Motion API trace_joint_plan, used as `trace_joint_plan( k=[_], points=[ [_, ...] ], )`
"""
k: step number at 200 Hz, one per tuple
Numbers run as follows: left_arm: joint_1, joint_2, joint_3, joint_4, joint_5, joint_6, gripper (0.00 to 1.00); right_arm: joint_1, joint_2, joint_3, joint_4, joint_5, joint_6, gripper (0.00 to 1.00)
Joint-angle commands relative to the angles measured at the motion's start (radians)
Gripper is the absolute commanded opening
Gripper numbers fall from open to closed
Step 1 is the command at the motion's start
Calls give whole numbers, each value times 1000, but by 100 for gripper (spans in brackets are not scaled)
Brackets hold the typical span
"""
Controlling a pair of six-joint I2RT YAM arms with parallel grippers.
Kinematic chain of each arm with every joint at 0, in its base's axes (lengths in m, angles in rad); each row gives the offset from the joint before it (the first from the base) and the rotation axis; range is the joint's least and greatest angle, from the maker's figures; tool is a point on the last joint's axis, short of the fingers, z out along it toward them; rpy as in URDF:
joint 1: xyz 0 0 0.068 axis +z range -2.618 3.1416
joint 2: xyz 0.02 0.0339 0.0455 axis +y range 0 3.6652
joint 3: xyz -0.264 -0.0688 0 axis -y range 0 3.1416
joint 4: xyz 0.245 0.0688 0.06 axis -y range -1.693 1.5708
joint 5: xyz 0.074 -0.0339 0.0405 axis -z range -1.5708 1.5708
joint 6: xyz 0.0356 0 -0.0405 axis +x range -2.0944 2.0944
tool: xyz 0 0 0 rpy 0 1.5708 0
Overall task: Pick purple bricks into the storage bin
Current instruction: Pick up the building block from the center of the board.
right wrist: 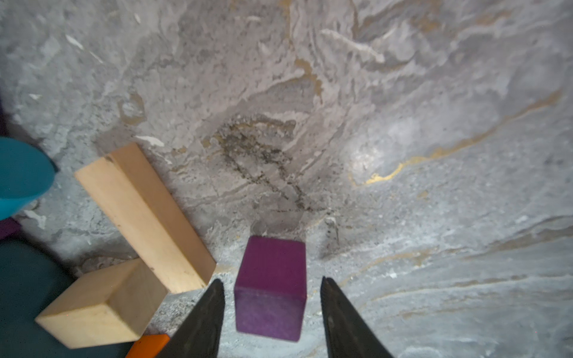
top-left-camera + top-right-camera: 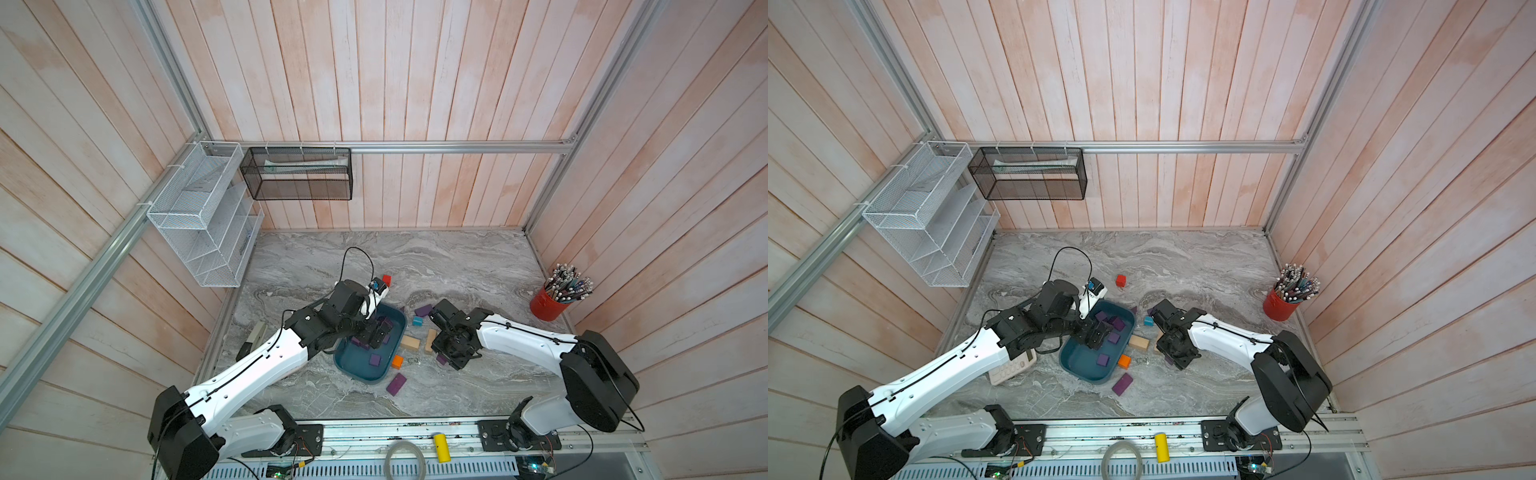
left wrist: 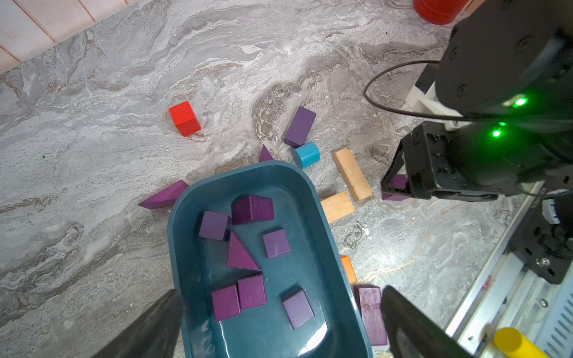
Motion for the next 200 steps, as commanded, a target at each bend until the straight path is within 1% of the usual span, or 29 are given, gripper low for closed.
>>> trace_joint_plan(
  k=[1,58,77,121,160,200],
  points=[
    [5,-14,-17,12,-3,6,100,5,11,11,-4,-3,-8,49],
    [16,-12,-17,13,-9,1,100,7,-7,-5,-6,1,5,36],
    [20,-13,-15,12,-6,0,100,7,-10,-5,-11,5,4,26],
    [35,-10,-15,11,-4,-12,100,9,-19,1,-28,16,3,25],
    [72,-4,-13,9,-6,-23,100,14,-29,46,-82,66,-9,25],
    [123,19,-4,-8,-55,-46,100,21,-30,120,-146,122,-38,25]
  ],
)
